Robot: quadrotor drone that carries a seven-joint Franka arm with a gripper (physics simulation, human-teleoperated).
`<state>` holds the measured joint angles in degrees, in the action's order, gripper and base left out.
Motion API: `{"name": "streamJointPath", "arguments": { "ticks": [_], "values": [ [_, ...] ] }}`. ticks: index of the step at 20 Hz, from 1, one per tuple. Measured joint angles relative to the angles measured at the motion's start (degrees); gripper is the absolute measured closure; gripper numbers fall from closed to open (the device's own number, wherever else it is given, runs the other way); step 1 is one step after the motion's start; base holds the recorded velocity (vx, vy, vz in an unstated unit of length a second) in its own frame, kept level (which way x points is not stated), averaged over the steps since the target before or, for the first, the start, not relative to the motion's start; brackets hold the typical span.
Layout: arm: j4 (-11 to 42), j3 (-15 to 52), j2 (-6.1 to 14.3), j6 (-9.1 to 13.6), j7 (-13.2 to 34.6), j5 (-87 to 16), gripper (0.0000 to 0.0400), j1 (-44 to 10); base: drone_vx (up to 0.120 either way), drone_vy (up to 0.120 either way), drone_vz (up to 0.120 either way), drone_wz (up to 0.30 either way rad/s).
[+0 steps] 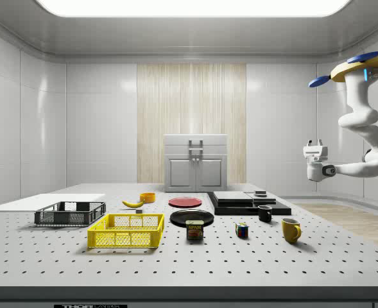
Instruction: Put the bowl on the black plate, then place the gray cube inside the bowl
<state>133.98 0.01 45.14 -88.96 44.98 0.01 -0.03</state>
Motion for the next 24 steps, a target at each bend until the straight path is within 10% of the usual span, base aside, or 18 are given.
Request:
{"name": "streamJointPath", "arguments": {
  "ticks": [11,24],
  "values": [
    [-12.73,0.14,-3.4,8.83,-0.12,0.09,0.0,-0.24,0.0,0.0,0.0,0.0],
    [-16.89,0.22,-4.89,10.93,-0.18,0.14,0.0,-0.38,0.0,0.0,0.0,0.0]
  ]
}}
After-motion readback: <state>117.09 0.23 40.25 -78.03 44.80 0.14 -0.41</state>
